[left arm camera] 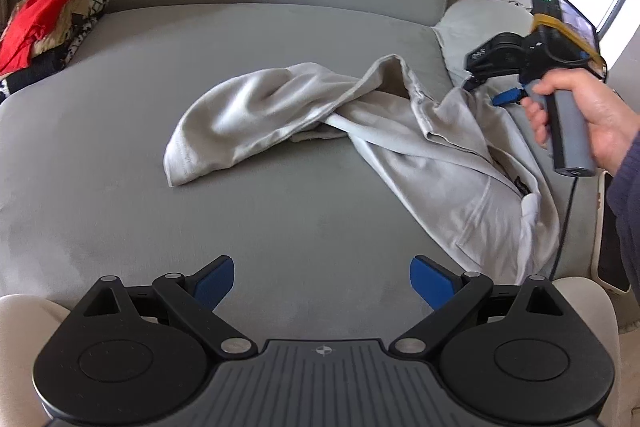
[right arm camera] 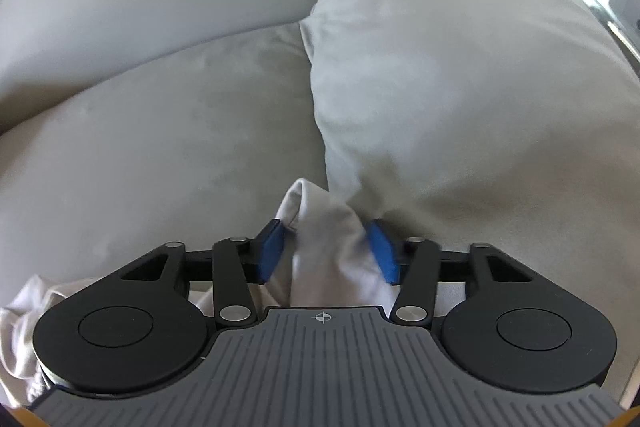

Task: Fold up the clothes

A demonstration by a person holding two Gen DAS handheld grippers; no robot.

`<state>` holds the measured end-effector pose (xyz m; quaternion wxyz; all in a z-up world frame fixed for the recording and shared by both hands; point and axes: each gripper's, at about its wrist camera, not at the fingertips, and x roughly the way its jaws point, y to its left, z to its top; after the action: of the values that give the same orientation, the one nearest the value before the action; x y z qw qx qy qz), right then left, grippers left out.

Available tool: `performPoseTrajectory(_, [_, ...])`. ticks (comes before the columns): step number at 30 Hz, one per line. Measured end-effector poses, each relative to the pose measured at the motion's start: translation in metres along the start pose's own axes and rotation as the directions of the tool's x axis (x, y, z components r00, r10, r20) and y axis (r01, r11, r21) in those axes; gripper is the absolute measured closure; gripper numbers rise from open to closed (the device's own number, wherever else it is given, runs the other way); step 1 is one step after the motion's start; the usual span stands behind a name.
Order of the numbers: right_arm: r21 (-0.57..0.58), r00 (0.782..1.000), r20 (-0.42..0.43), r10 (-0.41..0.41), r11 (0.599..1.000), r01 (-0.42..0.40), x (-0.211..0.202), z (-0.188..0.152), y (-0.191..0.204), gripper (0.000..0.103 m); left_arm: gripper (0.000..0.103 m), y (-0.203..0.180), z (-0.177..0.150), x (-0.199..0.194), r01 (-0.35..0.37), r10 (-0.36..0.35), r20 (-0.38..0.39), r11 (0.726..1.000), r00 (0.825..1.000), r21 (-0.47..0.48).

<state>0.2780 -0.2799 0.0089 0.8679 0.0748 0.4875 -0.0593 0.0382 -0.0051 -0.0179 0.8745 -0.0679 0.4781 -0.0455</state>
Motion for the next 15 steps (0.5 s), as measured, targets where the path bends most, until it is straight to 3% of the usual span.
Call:
performPoseTrajectory(3, [0.068, 0.997, 0.079, -0.006, 0.998, 0.0, -0.022, -0.007, -0.017, 0.099, 0.009, -0.002, -0.003, 0.004, 0.017, -0.017, -0.006, 1.0, 1.0, -0.011])
performPoseTrajectory(5, [0.093, 0.989, 0.146, -0.016, 0.996, 0.002, -0.049, -0.015, -0.03, 0.099, 0.015, -0.006, -0.003, 0.01, 0.054, -0.055, -0.029, 0.998, 0.998, -0.036])
performPoseTrajectory(8, [0.133, 0.98, 0.2, -0.015, 0.991, -0.012, -0.088, -0.031, -0.055, 0.099, 0.03, -0.009, 0.001, 0.023, 0.171, -0.18, -0.051, 0.975, 0.982, -0.138])
performPoseTrajectory(10, [0.164, 0.981, 0.194, 0.009, 0.986, -0.042, -0.105, -0.042, -0.072, 0.099, 0.043, -0.01, 0.005, 0.037, 0.257, -0.271, -0.039, 0.942, 0.962, -0.217])
performPoseTrajectory(12, [0.198, 0.982, 0.183, 0.041, 0.977, -0.078, -0.117, -0.055, -0.088, 0.099, 0.056, -0.01, 0.008, 0.057, 0.352, -0.378, -0.035, 0.89, 0.925, -0.29])
performPoseTrajectory(14, [0.216, 0.982, 0.176, 0.07, 0.97, -0.108, -0.121, -0.065, -0.098, 0.099, 0.06, -0.008, 0.01, 0.079, 0.41, -0.46, -0.042, 0.826, 0.887, -0.388])
performPoseTrajectory(15, [0.223, 0.981, 0.173, 0.082, 0.967, -0.121, -0.123, -0.069, -0.103, 0.099, 0.064, -0.006, 0.01, 0.088, 0.414, -0.476, -0.047, 0.804, 0.878, -0.427])
